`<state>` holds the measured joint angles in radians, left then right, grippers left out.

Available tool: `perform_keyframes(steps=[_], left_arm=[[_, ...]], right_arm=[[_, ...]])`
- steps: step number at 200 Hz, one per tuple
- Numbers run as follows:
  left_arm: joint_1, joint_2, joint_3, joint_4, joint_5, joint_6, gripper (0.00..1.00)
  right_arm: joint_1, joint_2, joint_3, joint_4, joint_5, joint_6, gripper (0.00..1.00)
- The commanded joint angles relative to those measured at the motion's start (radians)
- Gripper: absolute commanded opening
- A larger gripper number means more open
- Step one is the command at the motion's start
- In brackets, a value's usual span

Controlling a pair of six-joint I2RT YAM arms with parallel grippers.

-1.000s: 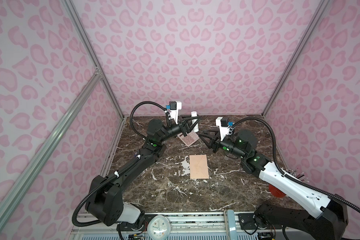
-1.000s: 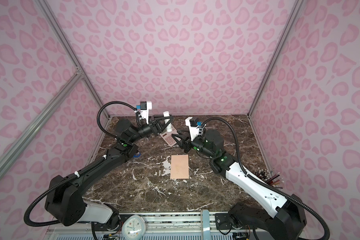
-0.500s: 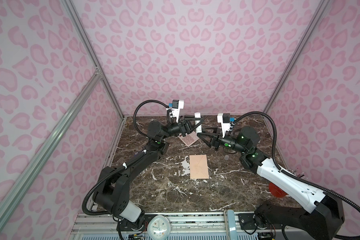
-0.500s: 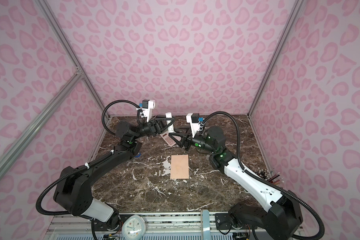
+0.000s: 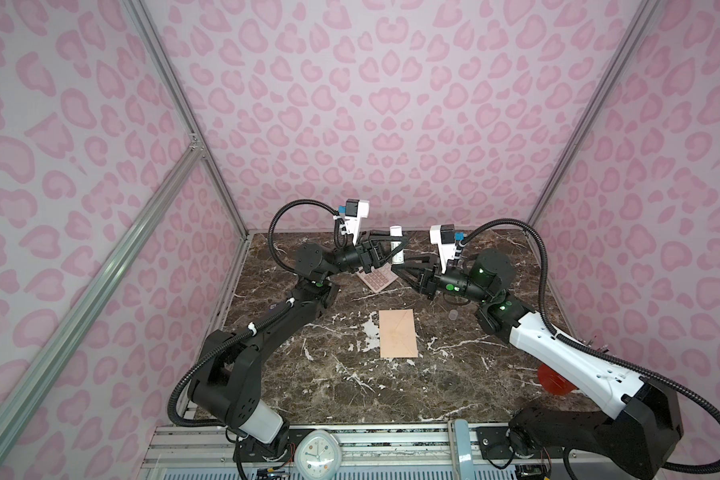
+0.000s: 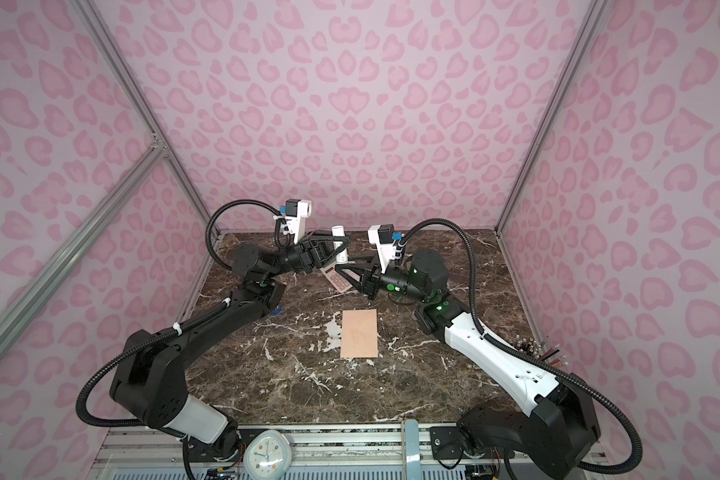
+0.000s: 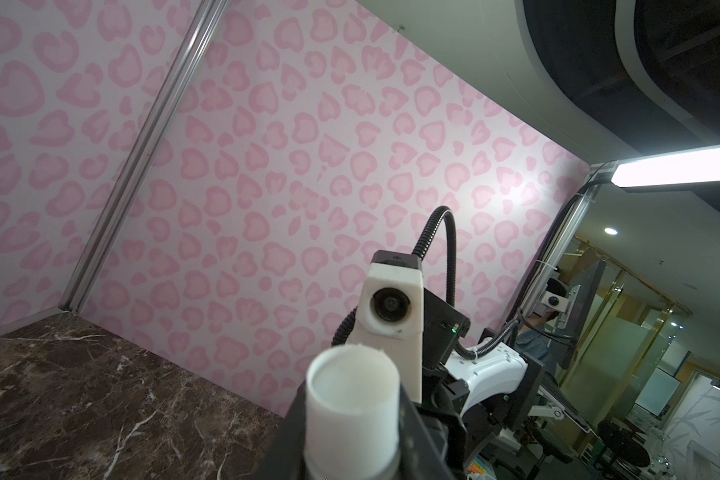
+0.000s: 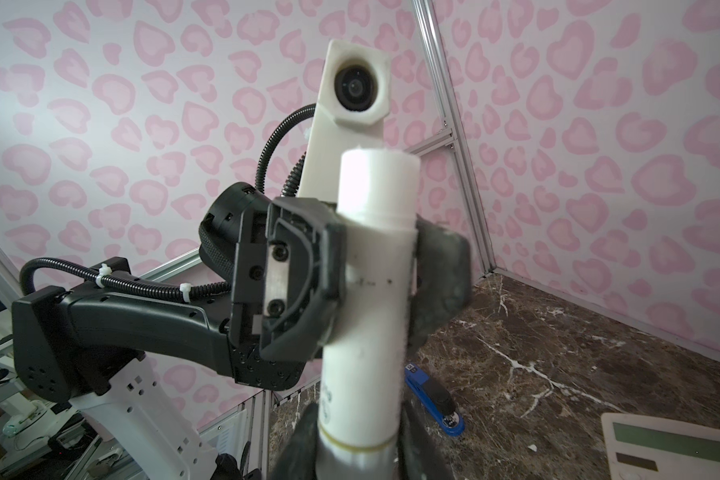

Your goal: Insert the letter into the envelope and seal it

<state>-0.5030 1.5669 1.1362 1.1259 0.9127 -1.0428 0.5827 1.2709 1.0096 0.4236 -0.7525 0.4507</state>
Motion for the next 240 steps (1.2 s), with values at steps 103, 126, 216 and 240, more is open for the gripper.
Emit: perform_keyframes(steps=[103, 126, 216, 240], left_arm=[[-0.02, -0.096, -0.006, -0.356, -0.182, 0.388, 0.04], [-0.032, -0.11, -0.01, -0.423, -0.263, 0.459, 0.04], [-0.072, -0.117, -0.06, -0.415, -0.502, 0.495, 0.04], [-0.072, -0.12, -0.066, -0.41, -0.516, 0.487, 0.04]], right_arm=[[0.101, -0.012, 0.07, -0.119, 0.367, -0.152, 0.17], [0.172, -0.012, 0.091, -0.162, 0.542, -0.207, 0.16], [0.49, 0.111, 0.232, -0.251, 1.154, -0.423, 0.14], [0.504, 0.115, 0.238, -0.258, 1.155, -0.447, 0.16]])
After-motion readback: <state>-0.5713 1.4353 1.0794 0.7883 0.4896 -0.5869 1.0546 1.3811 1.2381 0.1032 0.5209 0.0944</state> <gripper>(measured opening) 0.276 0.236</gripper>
